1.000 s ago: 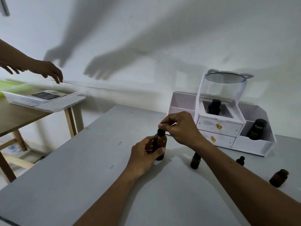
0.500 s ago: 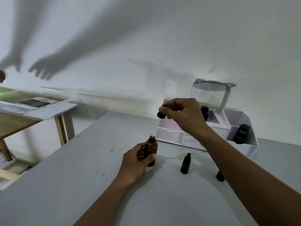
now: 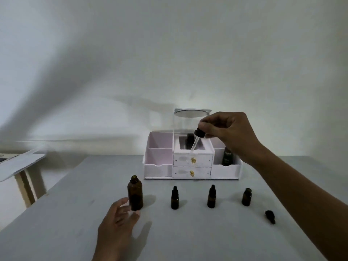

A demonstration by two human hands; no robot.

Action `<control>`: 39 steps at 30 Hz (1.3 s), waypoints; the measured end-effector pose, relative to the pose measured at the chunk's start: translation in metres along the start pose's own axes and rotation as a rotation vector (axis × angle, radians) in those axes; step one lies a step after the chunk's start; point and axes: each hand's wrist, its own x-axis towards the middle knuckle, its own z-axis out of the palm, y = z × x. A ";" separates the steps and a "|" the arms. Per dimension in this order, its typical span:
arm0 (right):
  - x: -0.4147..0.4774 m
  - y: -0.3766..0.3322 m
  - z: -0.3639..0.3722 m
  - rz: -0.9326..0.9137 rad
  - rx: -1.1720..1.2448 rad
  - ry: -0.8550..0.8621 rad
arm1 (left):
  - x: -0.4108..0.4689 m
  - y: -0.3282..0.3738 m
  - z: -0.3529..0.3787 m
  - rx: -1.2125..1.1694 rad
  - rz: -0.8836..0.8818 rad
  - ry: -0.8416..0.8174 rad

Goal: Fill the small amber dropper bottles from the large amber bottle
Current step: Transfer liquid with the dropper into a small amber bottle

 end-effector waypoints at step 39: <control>-0.080 0.138 -0.143 0.269 -0.218 0.218 | -0.025 0.068 0.298 0.138 0.327 -0.461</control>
